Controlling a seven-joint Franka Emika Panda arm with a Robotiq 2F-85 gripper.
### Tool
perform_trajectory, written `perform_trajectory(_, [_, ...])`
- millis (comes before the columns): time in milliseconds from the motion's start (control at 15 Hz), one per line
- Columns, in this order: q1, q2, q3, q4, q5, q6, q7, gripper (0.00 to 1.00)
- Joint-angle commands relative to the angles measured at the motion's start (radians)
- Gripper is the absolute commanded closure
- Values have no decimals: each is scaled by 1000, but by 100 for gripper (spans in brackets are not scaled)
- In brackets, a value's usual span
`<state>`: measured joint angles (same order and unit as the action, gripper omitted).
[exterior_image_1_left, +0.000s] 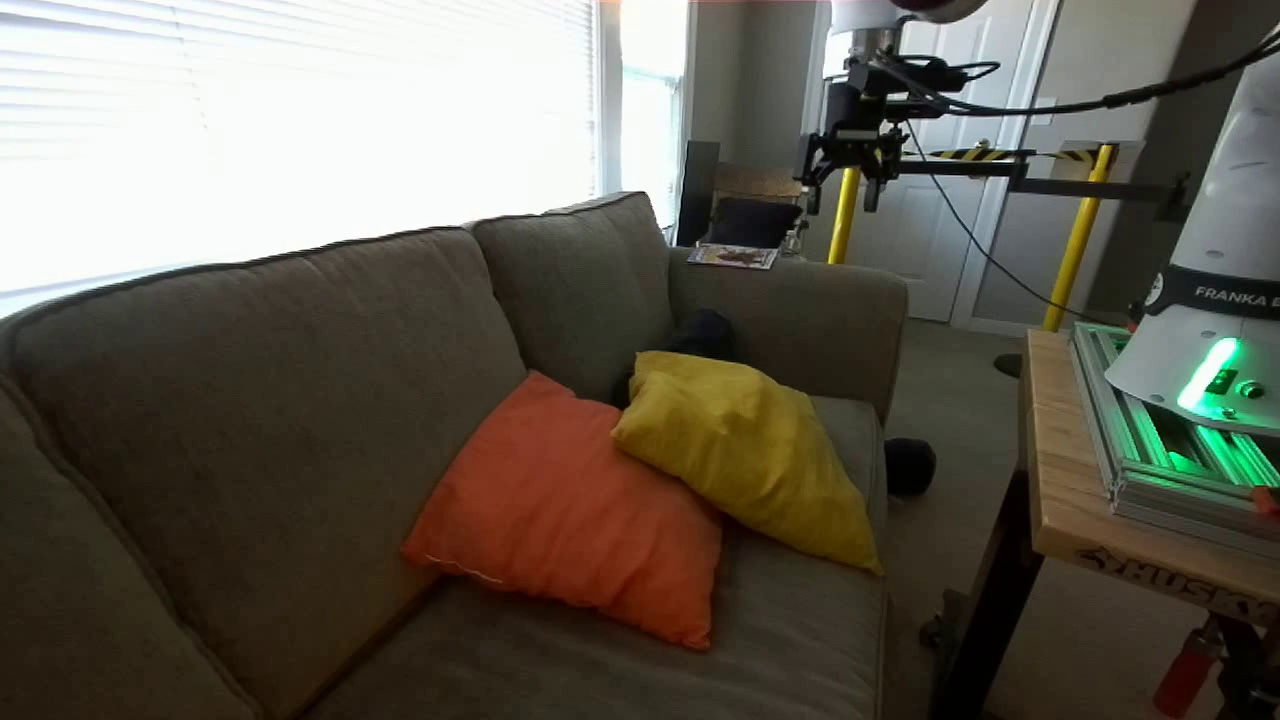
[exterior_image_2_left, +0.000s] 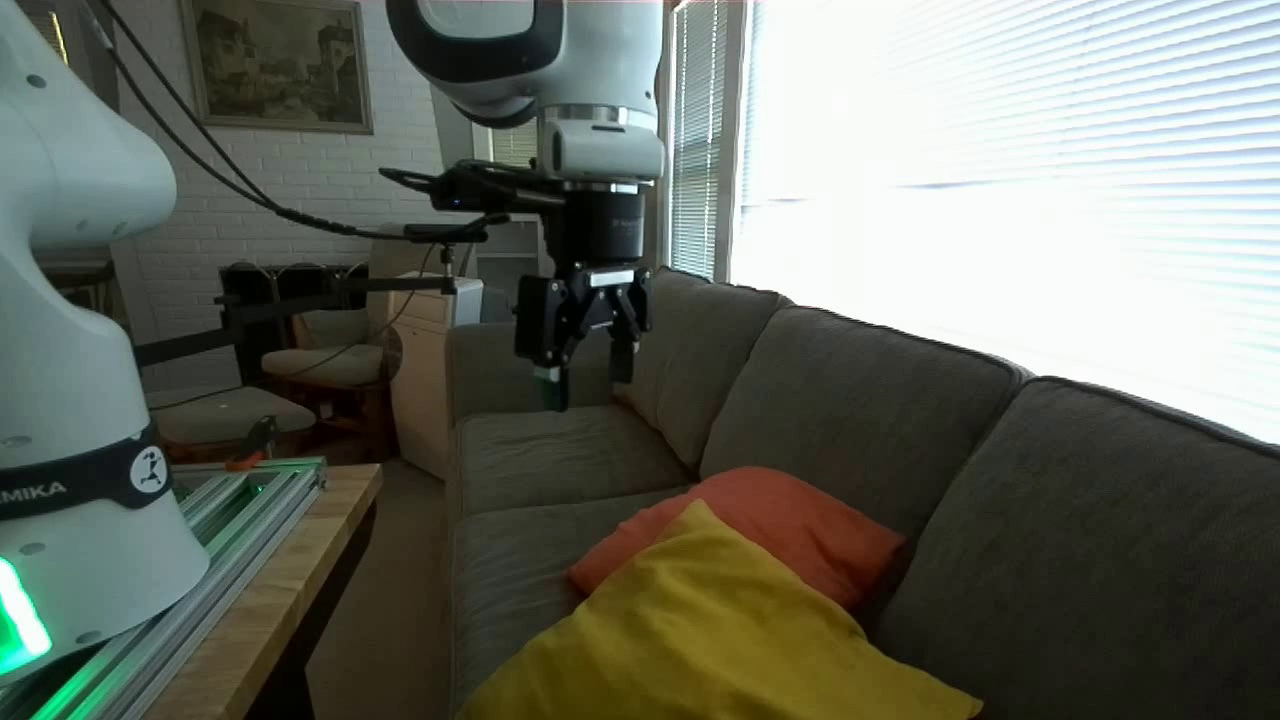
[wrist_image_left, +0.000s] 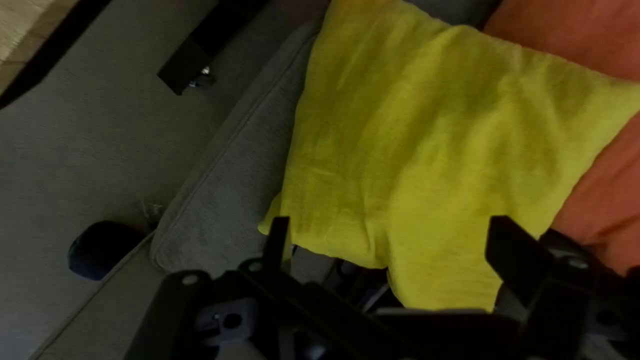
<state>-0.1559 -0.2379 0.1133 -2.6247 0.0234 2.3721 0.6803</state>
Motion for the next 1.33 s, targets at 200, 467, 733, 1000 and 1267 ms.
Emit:
perform_trajectory(200, [8,311,-61,88,-111,306,132,0])
perform_trajectory(467, [77,493,-146,196,-135,323,213,0])
perform_trajectory(733, [167,660,-234,324,-112,286,250,0])
perform_trajectory(1000, [247,805,-301,452,-104,217,285,0])
perform_trajectory(1267, [251,804,-299,439,-82,226,246,0])
